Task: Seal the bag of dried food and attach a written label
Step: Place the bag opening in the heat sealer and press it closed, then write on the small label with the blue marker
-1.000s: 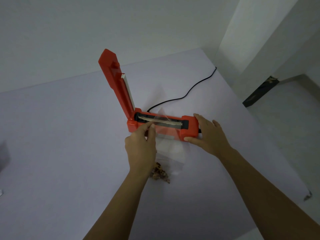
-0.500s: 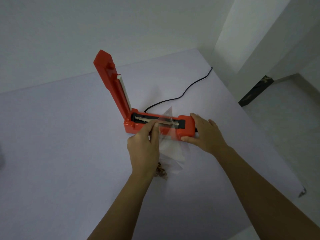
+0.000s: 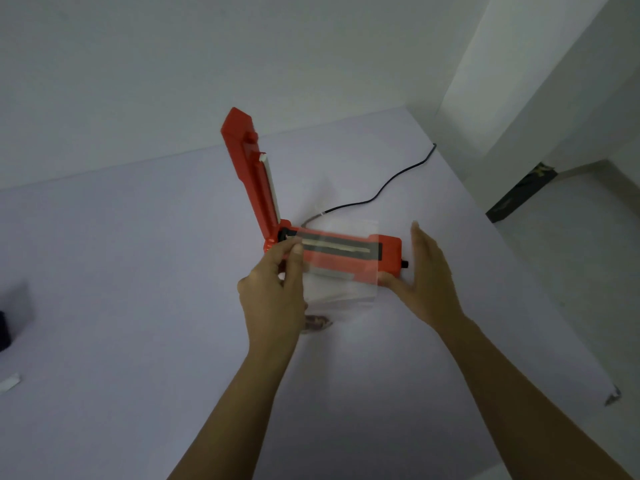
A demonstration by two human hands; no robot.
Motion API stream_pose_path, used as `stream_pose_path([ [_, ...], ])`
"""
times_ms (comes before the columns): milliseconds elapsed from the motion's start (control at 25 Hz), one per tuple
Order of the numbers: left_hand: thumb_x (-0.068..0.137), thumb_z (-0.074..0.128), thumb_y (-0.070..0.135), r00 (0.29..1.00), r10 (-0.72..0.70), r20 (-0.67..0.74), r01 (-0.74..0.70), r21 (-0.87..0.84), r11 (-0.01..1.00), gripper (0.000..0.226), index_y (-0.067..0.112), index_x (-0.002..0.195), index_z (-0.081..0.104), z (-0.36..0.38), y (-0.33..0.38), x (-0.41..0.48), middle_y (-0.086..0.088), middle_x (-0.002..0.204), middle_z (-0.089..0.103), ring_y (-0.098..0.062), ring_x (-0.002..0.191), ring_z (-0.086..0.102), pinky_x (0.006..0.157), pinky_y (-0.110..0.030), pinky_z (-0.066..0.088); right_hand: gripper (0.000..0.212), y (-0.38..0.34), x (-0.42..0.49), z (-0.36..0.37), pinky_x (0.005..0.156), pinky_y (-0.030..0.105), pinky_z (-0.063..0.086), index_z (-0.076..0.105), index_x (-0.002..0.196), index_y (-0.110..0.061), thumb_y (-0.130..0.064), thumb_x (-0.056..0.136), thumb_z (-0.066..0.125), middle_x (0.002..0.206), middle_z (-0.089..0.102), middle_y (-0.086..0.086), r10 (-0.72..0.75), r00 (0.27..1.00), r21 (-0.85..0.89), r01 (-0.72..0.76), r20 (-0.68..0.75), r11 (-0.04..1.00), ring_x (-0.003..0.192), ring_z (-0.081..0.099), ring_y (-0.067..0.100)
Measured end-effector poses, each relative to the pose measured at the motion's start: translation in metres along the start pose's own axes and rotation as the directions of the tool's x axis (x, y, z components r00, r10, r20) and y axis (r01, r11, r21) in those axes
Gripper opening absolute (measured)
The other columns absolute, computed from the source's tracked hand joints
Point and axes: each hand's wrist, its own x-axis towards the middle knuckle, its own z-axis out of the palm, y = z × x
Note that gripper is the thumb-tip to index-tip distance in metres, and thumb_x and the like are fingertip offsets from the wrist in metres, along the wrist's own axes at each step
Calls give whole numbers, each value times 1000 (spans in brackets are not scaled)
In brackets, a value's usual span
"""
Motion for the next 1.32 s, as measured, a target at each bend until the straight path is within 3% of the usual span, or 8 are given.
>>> stream_pose_path([
  [80, 94, 51, 27, 1000, -26, -9, 26, -18, 999, 18, 25, 105, 65, -19, -2, -2, 10, 75, 67, -11, 43, 57, 37, -10, 42, 54, -14, -36, 8, 90, 30, 45, 44, 125, -15, -26, 77, 67, 112, 52, 6, 73, 978, 283, -14, -197, 959, 103, 49, 7],
  [200, 93, 52, 26, 994, -106, -24, 105, -46, 993, 17, 24, 104, 65, -47, -13, -8, 11, 75, 68, -13, 48, 58, 37, -11, 43, 53, -51, -97, 31, 84, 11, 40, 48, 117, -26, -18, 67, 64, 115, 55, -3, -7, 975, 512, -112, 224, 852, 105, 51, -3],
  [280, 94, 51, 25, 986, -161, -44, 158, -61, 985, 17, 24, 104, 65, -66, -20, -11, 11, 76, 69, -14, 53, 58, 38, -12, 43, 62, -76, -118, 49, 89, 7, 38, 46, 127, -28, -26, 71, 73, 126, 52, -13, -88, 853, 491, -209, 514, 845, 115, 47, -6],
  [480, 95, 48, 28, 951, -276, -141, 269, -66, 961, 14, 26, 100, 60, -120, -46, -5, 10, 79, 69, -10, 44, 56, 37, -13, 41, 7, -130, -123, 90, 77, 16, 49, 64, 87, -25, -21, 83, 68, 86, 70, -3, -144, 804, 492, -202, 577, 847, 83, 64, 3],
  [600, 97, 44, 27, 933, -343, -107, 345, -1, 939, 14, 20, 99, 56, -130, -84, 18, 3, 81, 70, -6, 36, 54, 40, -18, 44, 5, -141, -128, 106, 73, 27, 54, 64, 81, -24, -20, 85, 65, 79, 72, 0, -137, 726, 415, -218, 674, 883, 75, 68, 11],
  [800, 96, 42, 24, 935, -352, -30, 351, 191, 917, 16, 10, 94, 50, -122, -142, 48, -13, 85, 69, -28, 58, 63, 62, -42, 57, 14, -137, -127, 110, 61, 18, 45, 61, 73, -26, -18, 83, 67, 61, 67, -8, -46, 718, 267, -197, 695, 943, 59, 60, 0],
  [1080, 96, 42, 33, 966, -257, -32, 232, 551, 802, 43, 3, 126, 42, -142, -145, 45, -16, 124, 50, -33, 108, 54, 81, -38, 45, 42, -173, -107, 89, 58, 19, 37, 52, 97, -25, -57, 72, 66, 79, 53, -10, 20, 822, -100, 45, 570, 994, 67, 52, 6],
  [1320, 92, 53, 15, 904, 187, -385, -43, 352, 935, 37, 6, 127, 49, -267, -112, 38, -10, 115, 54, -16, 81, 54, 72, -24, 42, 22, -290, -70, 125, 56, 6, 42, 63, 81, -18, -39, 87, 59, 64, 59, -8, -349, 914, 279, 287, 208, 917, 64, 57, 9],
])
